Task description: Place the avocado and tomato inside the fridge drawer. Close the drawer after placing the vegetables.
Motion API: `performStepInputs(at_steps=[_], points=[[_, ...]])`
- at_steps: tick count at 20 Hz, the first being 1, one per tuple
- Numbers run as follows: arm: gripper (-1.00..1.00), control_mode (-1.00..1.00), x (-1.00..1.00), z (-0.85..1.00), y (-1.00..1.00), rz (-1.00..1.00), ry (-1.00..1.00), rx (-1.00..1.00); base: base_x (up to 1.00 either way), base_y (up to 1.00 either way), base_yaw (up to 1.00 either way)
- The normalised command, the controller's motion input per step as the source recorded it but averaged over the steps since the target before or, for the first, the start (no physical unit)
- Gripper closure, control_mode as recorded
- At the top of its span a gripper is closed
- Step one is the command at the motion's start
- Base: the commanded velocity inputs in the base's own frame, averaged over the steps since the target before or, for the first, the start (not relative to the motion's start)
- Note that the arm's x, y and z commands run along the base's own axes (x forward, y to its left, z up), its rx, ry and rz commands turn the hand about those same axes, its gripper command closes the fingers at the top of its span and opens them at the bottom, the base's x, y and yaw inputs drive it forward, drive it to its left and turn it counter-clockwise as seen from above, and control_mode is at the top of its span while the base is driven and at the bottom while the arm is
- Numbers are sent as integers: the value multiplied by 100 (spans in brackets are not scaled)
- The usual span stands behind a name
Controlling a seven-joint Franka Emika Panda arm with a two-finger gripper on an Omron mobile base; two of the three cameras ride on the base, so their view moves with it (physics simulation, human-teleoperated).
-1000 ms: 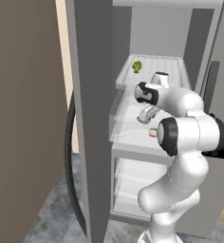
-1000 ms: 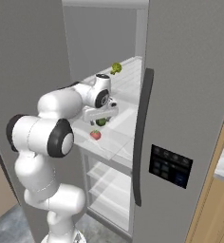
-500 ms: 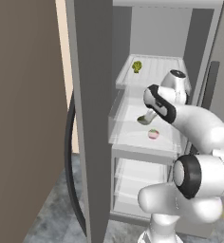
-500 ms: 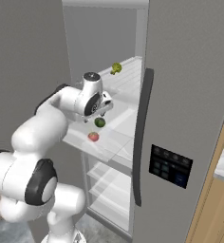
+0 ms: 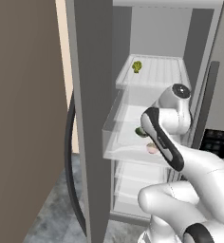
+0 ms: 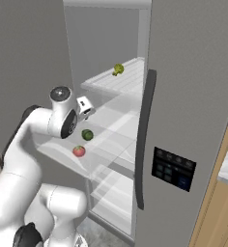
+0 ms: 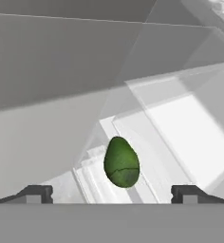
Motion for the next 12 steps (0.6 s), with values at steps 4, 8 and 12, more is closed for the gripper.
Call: performStepInputs(at_steps=[4, 8, 12], points=[[-100, -100, -49, 49, 17, 0, -22, -3, 0, 0, 0], [-100, -100, -35, 72, 2, 0, -23, -4, 0, 0, 0], [-100, -100, -94, 40, 20, 0, -19, 0, 0, 0, 0]])
